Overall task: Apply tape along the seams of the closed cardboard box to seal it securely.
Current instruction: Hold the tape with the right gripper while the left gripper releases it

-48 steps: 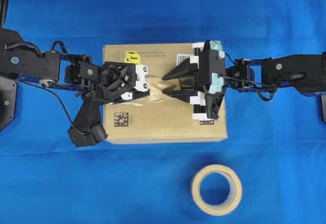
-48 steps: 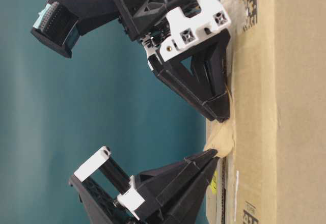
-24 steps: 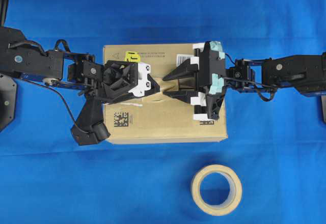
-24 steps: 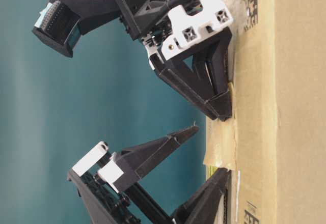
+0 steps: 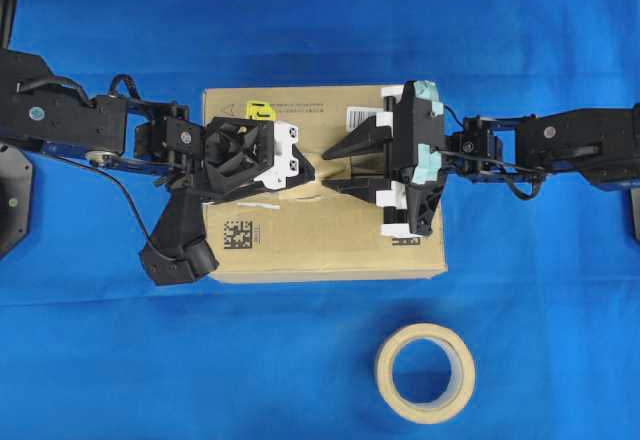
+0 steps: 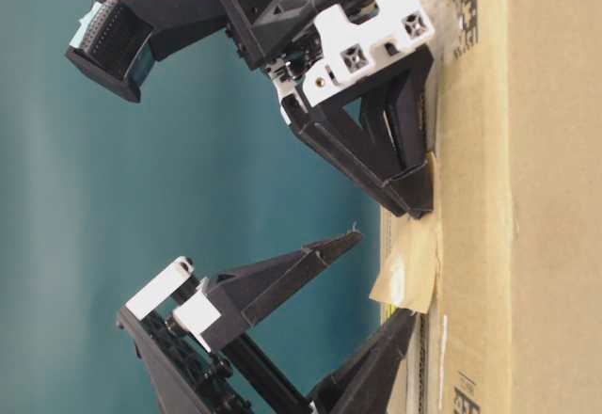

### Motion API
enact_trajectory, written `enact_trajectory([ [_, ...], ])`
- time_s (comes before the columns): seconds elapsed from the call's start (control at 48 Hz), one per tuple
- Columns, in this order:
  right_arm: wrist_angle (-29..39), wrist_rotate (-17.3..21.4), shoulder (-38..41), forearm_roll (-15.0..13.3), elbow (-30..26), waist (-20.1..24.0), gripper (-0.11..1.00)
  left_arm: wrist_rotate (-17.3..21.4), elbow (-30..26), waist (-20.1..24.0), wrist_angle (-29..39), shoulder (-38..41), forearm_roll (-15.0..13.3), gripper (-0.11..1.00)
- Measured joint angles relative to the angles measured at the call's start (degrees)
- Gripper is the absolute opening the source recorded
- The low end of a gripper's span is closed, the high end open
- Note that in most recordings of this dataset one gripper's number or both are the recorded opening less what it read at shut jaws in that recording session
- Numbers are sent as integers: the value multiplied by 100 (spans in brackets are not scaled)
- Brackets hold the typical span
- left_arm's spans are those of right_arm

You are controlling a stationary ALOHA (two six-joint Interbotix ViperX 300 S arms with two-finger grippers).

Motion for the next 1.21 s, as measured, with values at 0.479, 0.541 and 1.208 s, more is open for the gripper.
enact_trajectory([
  [0.479,53,0,0,53,35,9,49,-9,0,26,88,0,0,64],
  [0.541,53,0,0,62,35,9,49,0,-9,35,97,0,0,64],
  [1.208,53,0,-18,62,70,0,49,-44,0,105,237,-185,9,63],
])
